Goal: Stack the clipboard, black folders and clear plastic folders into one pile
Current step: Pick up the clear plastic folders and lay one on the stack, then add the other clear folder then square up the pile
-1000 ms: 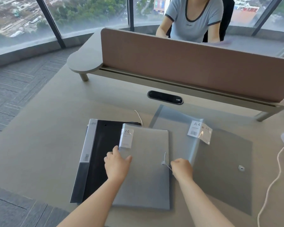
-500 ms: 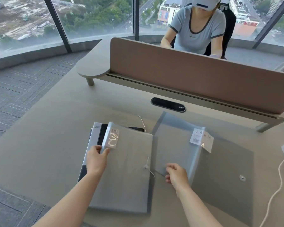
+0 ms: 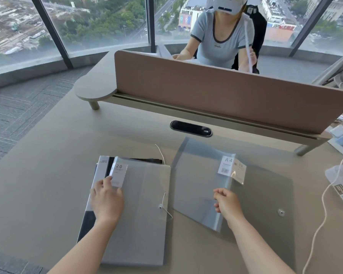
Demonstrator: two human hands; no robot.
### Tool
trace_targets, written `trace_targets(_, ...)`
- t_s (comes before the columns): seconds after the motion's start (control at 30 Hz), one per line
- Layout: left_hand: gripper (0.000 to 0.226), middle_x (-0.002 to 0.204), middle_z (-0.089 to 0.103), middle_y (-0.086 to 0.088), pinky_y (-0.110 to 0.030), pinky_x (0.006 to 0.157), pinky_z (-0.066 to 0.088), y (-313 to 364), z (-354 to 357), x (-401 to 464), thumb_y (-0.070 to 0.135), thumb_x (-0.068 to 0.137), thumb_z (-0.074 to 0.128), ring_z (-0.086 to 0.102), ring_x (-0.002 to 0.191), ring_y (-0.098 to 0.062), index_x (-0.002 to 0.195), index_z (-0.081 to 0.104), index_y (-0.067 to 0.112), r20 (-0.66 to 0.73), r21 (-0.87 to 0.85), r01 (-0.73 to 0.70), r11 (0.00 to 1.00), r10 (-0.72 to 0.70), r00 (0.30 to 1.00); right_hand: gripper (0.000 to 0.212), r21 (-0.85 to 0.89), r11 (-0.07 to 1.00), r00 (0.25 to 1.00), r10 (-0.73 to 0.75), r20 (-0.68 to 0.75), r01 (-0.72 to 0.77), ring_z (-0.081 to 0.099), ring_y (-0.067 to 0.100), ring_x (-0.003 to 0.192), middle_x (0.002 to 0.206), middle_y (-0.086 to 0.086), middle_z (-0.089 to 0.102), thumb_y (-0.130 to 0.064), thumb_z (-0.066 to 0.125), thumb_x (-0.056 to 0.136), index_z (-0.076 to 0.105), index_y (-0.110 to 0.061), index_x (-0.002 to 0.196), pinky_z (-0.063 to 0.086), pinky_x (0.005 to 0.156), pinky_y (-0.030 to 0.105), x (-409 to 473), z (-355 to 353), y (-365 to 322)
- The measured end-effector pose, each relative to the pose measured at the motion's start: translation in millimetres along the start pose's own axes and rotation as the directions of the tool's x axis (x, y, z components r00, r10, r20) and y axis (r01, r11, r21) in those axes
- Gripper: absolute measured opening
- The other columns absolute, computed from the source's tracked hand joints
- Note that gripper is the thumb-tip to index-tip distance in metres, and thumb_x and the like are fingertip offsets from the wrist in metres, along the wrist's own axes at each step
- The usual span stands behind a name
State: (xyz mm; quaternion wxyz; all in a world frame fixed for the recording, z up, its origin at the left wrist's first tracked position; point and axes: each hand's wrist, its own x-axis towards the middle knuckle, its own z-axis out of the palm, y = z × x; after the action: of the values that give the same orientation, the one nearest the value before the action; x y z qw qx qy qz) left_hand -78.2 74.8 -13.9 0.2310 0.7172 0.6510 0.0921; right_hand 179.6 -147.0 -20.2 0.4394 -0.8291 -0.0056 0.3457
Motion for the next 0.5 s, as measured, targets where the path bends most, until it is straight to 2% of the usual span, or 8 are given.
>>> trace_targets(0.1,0.042,0.13,0.058,-0.015,-0.048,0.098,0.041,31.5,18.6,-11.6,0.011,0.087,0.065,0.051,0.119,-0.039,0.129,0.062,0.009,0.06,0.01,-0.209,0.978,0.208,0.976,0.016,-0.015,0.999,0.999,-0.033,-0.037,0.033,0.054,0.02,0.062,0.083,0.002,0.059,-0.008,0.048,0.092,0.061,-0.013,0.099,0.047,0.064,0.035,12.9,-15.7,-7.5)
trace_targets(0.17,0.035,0.124,0.063,-0.013,-0.046,0.093,0.045,58.7,34.3,-22.6,0.012,0.086,0.068,0.054,0.116,-0.04,0.121,0.068,0.009,0.145,-0.028,-0.359,0.933,0.359,0.922,0.021,-0.065,0.996,0.996,-0.07,-0.055,0.067,0.055,0.022,0.067,0.086,0.001,0.059,-0.009,0.047,0.089,0.059,-0.015,0.105,0.051,0.07,0.041,25.6,-27.1,-14.2)
trace_targets(0.23,0.034,0.124,0.064,-0.01,-0.043,0.094,0.046,86.1,48.7,-34.0,0.017,0.088,0.068,0.055,0.117,-0.038,0.121,0.068,0.011,0.235,-0.056,-0.465,0.883,0.465,0.854,0.028,-0.132,0.985,0.991,-0.117,-0.058,0.109,0.058,0.024,0.07,0.089,0.0,0.061,-0.012,0.047,0.084,0.059,-0.017,0.109,0.052,0.073,0.043,39.0,-37.7,-20.0)
trace_targets(0.33,0.04,0.134,0.058,-0.002,-0.036,0.102,0.04,122.8,69.4,-49.7,0.029,0.094,0.061,0.049,0.127,-0.028,0.132,0.06,0.017,0.358,-0.097,-0.551,0.829,0.545,0.758,0.025,-0.243,0.95,0.976,-0.213,-0.055,0.193,0.062,0.029,0.083,0.104,0.0,0.061,-0.01,0.048,0.085,0.056,-0.026,0.103,0.051,0.076,0.039,48.0,-51.0,-36.9)
trace_targets(0.43,0.048,0.146,0.05,0.004,-0.032,0.107,0.036,151.1,87.9,-63.2,0.04,0.096,0.057,0.042,0.135,-0.022,0.14,0.051,0.022,0.461,-0.092,-0.613,0.784,0.58,0.672,0.034,-0.381,0.887,0.958,-0.287,-0.018,0.259,0.054,0.025,0.1,0.121,0.004,0.052,-0.008,0.046,0.089,0.057,-0.02,0.118,0.042,0.079,0.031,62.0,-61.2,-47.6)
trace_targets(0.5,0.058,0.156,0.04,0.003,-0.034,0.112,0.033,165.6,100.3,-69.9,0.046,0.095,0.057,0.034,0.143,-0.023,0.146,0.043,0.024,0.544,-0.07,-0.626,0.777,0.555,0.628,0.04,-0.449,0.853,0.956,-0.295,0.003,0.265,0.056,0.027,0.112,0.135,0.004,0.049,-0.013,0.046,0.089,0.053,-0.022,0.127,0.042,0.082,0.032,73.9,-66.0,-50.0)
